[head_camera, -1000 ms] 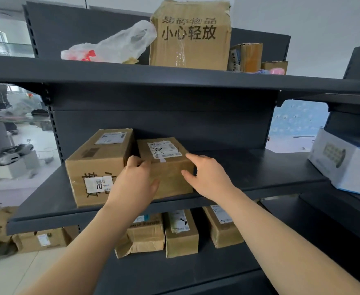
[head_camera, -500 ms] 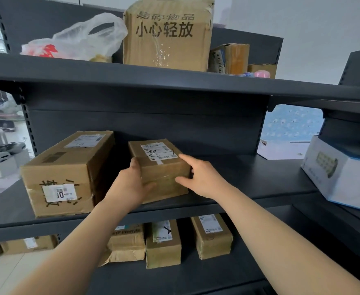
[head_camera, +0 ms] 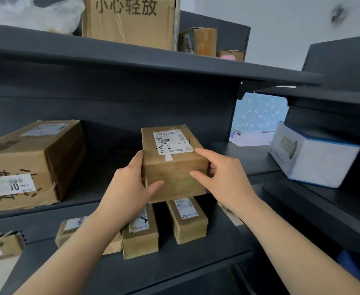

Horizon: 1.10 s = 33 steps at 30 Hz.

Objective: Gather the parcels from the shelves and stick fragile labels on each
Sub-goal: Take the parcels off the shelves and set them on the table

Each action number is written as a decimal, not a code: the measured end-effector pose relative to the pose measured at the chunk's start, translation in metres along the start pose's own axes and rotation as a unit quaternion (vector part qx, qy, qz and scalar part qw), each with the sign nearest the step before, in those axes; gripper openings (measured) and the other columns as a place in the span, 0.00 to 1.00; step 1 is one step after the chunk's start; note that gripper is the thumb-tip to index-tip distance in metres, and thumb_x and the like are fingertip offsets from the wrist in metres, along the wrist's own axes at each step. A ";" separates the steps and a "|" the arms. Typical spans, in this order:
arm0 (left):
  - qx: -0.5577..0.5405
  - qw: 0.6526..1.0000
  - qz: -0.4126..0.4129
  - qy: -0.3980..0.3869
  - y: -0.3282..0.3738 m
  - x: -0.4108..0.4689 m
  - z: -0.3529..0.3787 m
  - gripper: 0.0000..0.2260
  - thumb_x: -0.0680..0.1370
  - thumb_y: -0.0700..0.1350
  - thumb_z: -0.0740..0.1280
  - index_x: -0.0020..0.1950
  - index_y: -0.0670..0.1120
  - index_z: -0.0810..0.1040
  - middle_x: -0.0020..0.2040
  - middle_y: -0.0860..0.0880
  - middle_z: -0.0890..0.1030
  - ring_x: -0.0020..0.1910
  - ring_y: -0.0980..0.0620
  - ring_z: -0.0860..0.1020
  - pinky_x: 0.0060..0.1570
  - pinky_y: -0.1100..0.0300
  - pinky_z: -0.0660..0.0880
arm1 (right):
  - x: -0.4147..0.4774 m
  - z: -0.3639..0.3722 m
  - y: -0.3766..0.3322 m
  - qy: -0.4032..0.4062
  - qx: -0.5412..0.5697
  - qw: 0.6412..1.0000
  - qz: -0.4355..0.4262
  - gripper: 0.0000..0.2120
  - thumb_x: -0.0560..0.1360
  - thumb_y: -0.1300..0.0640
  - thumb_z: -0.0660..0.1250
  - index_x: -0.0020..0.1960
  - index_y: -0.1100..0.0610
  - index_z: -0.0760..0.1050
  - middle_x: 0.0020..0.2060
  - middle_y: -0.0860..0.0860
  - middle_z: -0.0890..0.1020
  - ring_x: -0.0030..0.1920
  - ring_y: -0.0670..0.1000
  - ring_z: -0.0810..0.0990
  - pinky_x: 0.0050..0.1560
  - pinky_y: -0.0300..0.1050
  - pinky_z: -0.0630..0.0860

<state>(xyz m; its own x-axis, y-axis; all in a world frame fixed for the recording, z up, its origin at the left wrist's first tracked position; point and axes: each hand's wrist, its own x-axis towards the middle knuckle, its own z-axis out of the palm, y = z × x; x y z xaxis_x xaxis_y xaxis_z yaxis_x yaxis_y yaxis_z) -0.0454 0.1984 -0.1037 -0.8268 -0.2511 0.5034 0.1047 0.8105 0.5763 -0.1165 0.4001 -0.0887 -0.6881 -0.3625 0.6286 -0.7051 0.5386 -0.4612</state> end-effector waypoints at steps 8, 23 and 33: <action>-0.115 0.979 0.137 -0.094 0.052 -0.038 0.004 0.31 0.69 0.52 0.74 0.67 0.60 0.64 0.47 0.67 0.75 0.45 0.65 0.77 0.42 0.71 0.71 | -0.097 -0.072 -0.040 0.106 -0.090 0.985 0.104 0.26 0.69 0.55 0.76 0.66 0.51 0.75 0.53 0.49 0.83 0.49 0.49 0.81 0.53 0.51 0.80; -0.262 0.811 0.335 -0.403 0.146 -0.210 0.026 0.27 0.69 0.51 0.74 0.63 0.66 0.65 0.48 0.67 0.79 0.45 0.66 0.78 0.45 0.65 0.76 | -0.358 -0.144 -0.193 0.223 -0.303 0.837 0.397 0.26 0.70 0.52 0.74 0.67 0.47 0.73 0.51 0.44 0.82 0.49 0.46 0.80 0.53 0.46 0.78; -0.307 0.667 0.444 -0.513 0.237 -0.391 0.000 0.32 0.69 0.55 0.73 0.67 0.67 0.59 0.50 0.69 0.75 0.49 0.64 0.76 0.46 0.65 0.72 | -0.535 -0.185 -0.328 0.309 -0.401 0.682 0.529 0.28 0.69 0.50 0.75 0.68 0.46 0.73 0.47 0.45 0.83 0.44 0.43 0.78 0.49 0.40 0.77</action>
<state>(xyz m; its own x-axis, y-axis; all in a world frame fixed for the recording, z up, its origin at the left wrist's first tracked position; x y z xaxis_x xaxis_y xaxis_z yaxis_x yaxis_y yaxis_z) 0.3023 0.4888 -0.1640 -0.1989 0.9337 0.2976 0.7511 -0.0499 0.6583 0.5147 0.5579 -0.1575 -0.3615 0.8066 0.4676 0.6193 0.5826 -0.5263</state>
